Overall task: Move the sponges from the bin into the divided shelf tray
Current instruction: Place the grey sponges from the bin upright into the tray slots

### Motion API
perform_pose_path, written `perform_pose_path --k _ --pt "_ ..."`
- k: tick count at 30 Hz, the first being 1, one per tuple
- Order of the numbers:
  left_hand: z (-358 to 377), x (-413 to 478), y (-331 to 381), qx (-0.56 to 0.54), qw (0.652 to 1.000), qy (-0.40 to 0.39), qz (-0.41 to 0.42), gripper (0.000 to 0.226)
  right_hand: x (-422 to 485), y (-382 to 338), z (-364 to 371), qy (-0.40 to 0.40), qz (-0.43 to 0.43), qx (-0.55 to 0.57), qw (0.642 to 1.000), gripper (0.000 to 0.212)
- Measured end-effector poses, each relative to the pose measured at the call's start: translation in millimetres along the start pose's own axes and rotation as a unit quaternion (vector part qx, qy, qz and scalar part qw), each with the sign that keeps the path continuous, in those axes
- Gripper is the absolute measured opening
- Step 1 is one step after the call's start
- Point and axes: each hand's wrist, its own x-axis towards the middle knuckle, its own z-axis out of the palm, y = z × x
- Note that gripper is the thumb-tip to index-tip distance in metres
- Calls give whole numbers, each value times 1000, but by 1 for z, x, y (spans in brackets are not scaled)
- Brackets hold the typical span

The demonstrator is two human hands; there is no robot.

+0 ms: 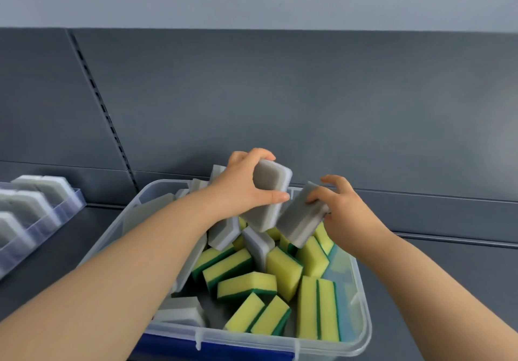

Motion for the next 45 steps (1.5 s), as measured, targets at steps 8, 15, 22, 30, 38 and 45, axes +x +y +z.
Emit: perform_pose_path --k 8,15,22,30,38,45 --pt "-22 -13 -28 -39 998 25 -29 32 -4 -24 17 21 0 100 995 18" --pt "-40 -21 -48 -68 997 7 -32 43 -4 -35 10 75 61 232 968 52" --pt "-68 -23 -53 -87 996 -4 25 41 -4 -46 2 44 89 430 897 58" --pt "-86 -21 -60 -59 996 -49 45 31 -8 -61 3 76 102 441 888 53" --pt "-85 -22 -74 -123 991 -42 35 44 -20 -75 18 118 132 487 855 53" --pt "-75 -37 -94 -188 980 -41 40 30 -37 -86 38 128 131 489 853 37"
